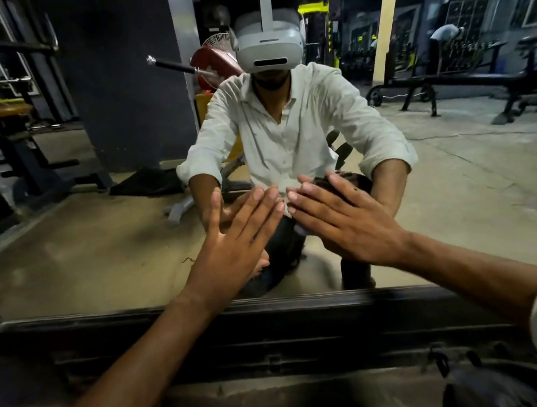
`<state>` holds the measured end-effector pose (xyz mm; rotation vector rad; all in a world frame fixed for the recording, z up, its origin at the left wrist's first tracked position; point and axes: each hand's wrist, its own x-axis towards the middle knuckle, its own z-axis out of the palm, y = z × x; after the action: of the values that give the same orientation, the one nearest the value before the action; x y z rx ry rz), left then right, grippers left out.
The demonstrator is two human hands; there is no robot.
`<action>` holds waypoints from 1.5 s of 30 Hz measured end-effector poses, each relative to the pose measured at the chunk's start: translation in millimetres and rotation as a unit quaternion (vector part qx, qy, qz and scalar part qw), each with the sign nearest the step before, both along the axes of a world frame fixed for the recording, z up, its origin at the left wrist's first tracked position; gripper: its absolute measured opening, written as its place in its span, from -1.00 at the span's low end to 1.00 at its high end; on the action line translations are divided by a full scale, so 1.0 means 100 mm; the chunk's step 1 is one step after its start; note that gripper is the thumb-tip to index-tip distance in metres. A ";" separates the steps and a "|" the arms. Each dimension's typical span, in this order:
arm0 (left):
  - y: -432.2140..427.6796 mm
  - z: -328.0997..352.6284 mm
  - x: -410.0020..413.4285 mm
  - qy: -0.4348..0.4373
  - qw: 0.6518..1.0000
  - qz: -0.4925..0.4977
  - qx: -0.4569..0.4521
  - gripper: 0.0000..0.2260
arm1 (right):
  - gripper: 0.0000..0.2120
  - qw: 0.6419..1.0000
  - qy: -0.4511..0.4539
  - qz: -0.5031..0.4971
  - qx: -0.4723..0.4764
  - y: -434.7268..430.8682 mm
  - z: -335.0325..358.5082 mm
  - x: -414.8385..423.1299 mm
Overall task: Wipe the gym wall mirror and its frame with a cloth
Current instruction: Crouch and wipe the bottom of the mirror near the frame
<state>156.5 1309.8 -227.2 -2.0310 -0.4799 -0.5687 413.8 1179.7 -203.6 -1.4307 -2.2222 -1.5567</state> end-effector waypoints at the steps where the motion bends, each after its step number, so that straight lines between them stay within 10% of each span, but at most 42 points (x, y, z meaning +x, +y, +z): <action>1: 0.02 -0.01 0.00 0.001 1.000 0.002 0.003 -0.15 | -0.50 1.000 -0.019 0.019 -0.005 0.04 -0.09 -0.02; 5: 0.01 0.01 -0.04 -0.003 1.000 -0.010 -0.006 -0.15 | -0.49 0.975 -0.174 0.080 -0.111 0.12 -0.34 0.09; 8: 0.10 -0.01 -0.15 0.000 1.000 -0.010 0.001 -0.09 | -0.49 0.941 -0.045 0.192 -0.277 0.19 -0.48 0.13; 16: 0.09 -0.13 -0.24 -0.004 1.000 0.008 -0.020 -0.03 | -0.44 0.962 -0.122 0.113 -0.217 0.17 -1.16 0.02; 22: 0.17 -0.03 -0.35 -0.016 1.000 0.011 -0.011 -0.03 | -0.38 0.981 -0.125 0.090 -0.117 0.27 -0.45 0.06; 27: 0.26 0.20 -0.59 -0.096 0.992 0.015 -0.085 0.04 | -0.47 0.997 0.054 0.028 0.051 0.33 0.10 -0.20; 32: 0.25 0.21 -0.59 -0.086 0.992 0.014 -0.090 0.04 | -0.46 0.992 -0.090 0.069 -0.056 0.52 0.03 -0.36; 36: 0.27 0.24 -0.64 -0.104 0.990 -0.001 -0.095 0.02 | -0.47 0.995 -0.004 0.053 0.088 0.61 0.28 -0.44; 45: 0.28 0.23 -0.67 -0.109 0.988 -0.017 -0.107 -0.04 | -0.53 0.990 0.001 0.048 -0.132 0.35 -0.51 -0.60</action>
<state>89.8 1338.3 -204.3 -2.1950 -0.6608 -0.7934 353.6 1215.0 -254.7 -1.3576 -2.5315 -1.2700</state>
